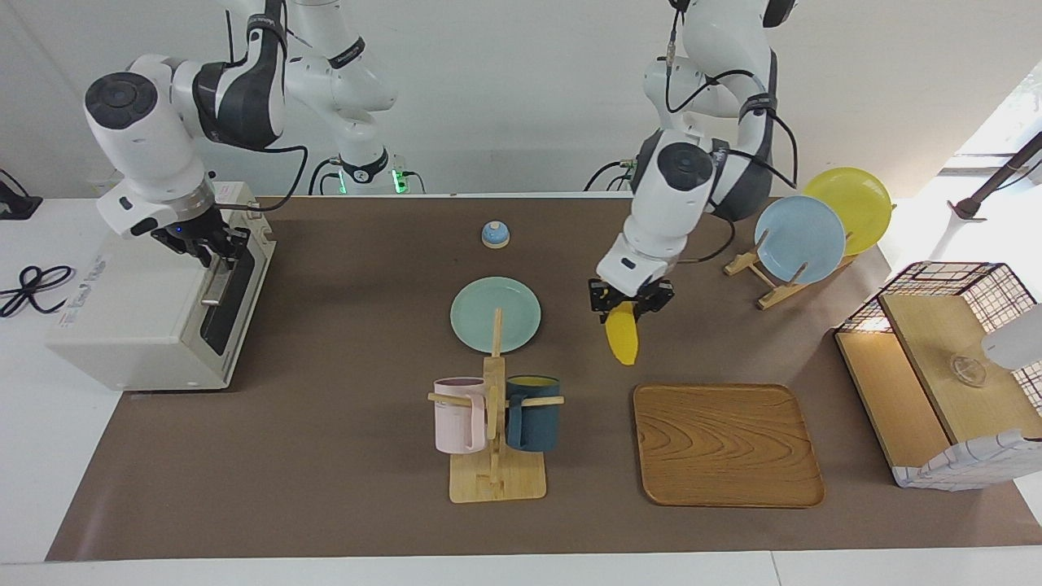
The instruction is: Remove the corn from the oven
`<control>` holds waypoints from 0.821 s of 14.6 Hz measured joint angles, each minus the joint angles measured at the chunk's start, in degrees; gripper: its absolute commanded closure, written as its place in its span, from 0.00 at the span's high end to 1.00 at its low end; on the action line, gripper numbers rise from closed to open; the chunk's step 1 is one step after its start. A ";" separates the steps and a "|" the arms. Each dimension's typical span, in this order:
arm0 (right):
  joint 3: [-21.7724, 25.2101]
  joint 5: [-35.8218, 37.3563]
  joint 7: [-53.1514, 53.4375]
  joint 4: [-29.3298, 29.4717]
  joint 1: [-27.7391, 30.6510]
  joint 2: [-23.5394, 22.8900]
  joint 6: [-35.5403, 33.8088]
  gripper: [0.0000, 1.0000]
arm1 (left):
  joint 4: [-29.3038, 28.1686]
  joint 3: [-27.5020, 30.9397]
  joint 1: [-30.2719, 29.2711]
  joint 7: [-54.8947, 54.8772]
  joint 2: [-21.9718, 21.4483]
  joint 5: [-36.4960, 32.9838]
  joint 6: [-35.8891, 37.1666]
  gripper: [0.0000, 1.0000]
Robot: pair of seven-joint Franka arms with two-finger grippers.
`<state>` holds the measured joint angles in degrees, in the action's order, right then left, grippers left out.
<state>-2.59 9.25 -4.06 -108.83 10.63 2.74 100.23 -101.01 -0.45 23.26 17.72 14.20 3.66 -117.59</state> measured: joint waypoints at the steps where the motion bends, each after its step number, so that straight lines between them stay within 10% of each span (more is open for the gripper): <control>1: -0.26 -1.80 -0.08 1.49 -0.01 0.10 -1.83 1.00 | 0.01 0.02 -2.78 -2.57 0.26 0.00 -0.20 0.00; 12: -3.25 -9.44 0.85 8.18 -3.64 0.00 -9.19 1.00 | 20.62 -0.22 -12.25 -6.42 21.97 0.03 -6.36 0.00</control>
<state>-5.83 -0.18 -3.21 -100.66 6.99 2.74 91.04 -80.40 -0.67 11.01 11.30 36.17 3.69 -123.95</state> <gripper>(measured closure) 0.000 0.454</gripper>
